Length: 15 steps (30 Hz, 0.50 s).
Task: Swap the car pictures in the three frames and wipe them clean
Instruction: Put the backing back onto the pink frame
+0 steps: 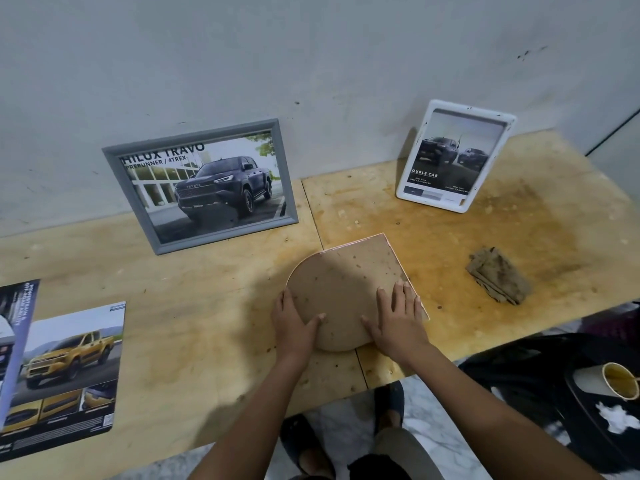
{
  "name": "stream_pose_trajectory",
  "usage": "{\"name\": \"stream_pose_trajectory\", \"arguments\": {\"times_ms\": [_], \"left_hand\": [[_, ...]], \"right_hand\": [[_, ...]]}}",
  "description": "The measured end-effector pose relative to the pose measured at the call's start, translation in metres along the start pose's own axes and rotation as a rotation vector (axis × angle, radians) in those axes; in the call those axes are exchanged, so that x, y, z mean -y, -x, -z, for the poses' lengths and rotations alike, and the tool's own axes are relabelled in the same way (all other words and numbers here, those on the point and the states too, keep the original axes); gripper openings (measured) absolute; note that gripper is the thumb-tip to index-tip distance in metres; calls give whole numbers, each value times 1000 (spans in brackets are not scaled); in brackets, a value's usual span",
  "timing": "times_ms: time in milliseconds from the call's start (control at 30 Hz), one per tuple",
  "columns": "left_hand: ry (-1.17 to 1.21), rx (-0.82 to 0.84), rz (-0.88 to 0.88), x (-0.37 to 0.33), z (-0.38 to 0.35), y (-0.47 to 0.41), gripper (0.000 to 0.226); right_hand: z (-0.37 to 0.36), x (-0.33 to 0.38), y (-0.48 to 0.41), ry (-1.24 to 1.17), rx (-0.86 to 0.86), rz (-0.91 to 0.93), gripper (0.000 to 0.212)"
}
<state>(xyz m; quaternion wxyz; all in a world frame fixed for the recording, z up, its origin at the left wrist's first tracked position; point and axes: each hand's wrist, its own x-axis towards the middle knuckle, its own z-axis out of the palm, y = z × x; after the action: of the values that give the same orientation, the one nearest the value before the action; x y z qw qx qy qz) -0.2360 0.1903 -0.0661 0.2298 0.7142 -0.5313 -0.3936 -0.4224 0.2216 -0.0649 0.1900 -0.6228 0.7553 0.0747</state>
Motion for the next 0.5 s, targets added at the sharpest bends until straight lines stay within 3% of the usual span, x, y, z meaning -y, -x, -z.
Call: {"name": "stream_pose_trajectory", "arguments": {"times_ms": [267, 500], "left_hand": [[-2, -39, 40, -8, 0, -5, 85], [-242, 126, 98, -21, 7, -17, 94]], "right_hand": [[7, -8, -4, 45, 119, 47, 97], [12, -8, -6, 43, 233, 33, 107]]}}
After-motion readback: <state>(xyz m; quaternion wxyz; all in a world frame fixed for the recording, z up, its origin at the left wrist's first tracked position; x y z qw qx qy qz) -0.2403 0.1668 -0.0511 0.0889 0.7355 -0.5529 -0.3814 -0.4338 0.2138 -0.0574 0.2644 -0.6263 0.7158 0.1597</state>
